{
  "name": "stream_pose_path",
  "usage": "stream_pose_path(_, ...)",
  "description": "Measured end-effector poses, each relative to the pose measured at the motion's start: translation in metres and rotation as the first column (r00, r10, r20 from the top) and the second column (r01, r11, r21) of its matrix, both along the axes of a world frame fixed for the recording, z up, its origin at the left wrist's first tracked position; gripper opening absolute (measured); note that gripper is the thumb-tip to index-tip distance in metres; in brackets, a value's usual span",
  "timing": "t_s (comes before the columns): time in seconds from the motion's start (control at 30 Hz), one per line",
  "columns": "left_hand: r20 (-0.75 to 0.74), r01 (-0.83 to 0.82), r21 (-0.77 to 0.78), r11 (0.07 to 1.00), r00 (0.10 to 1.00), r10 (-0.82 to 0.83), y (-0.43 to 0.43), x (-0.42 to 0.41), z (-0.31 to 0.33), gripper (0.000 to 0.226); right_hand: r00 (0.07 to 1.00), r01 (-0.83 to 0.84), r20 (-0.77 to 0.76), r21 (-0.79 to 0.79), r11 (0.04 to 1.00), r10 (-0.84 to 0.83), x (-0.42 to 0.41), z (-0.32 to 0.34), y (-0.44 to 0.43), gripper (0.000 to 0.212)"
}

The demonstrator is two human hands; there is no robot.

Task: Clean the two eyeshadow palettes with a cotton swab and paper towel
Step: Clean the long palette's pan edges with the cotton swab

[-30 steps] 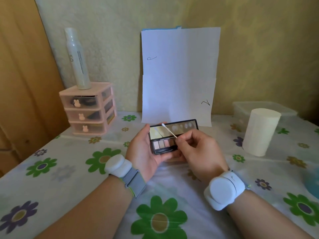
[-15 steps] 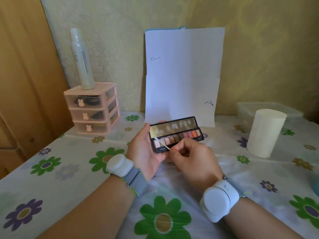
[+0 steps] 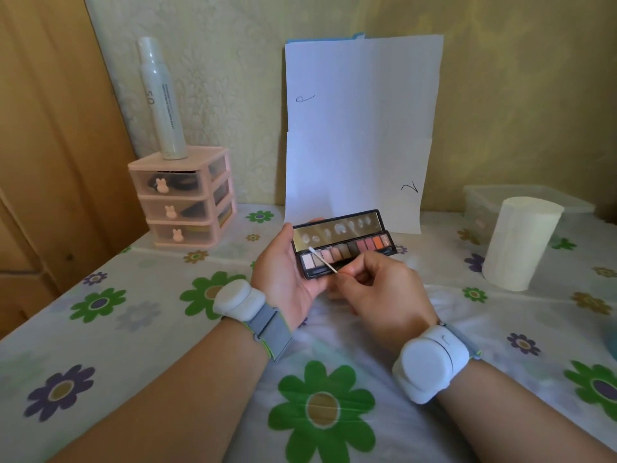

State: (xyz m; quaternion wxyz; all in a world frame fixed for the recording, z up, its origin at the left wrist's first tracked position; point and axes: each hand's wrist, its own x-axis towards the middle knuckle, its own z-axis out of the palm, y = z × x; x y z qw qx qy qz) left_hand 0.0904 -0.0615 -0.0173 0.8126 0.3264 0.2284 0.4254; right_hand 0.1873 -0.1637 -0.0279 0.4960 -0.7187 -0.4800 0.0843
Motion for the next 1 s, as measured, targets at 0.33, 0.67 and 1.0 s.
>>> stream_pose_path(0.33, 0.021, 0.001, 0.016, 1.000, 1.000, -0.001, 0.004, 0.002, -0.005, 0.051, 0.999, -0.004, -0.032, -0.004, 1.000, 0.004, -0.004, -0.003, 0.001, 0.010)
stream_pose_path(0.67, 0.004, 0.015, 0.033, 0.999, 1.000, -0.015, 0.004, 0.001, -0.004, 0.051, 1.000, -0.010, -0.027, 0.014, 1.000, 0.010, -0.008, -0.005, 0.002, 0.010)
stream_pose_path(1.0, 0.061, 0.030, -0.007, 1.000, 0.998, -0.030, 0.005, 0.001, -0.005, 0.055, 1.000, -0.022, -0.016, 0.010, 1.000, 0.022, -0.011, -0.005, 0.001, 0.011)
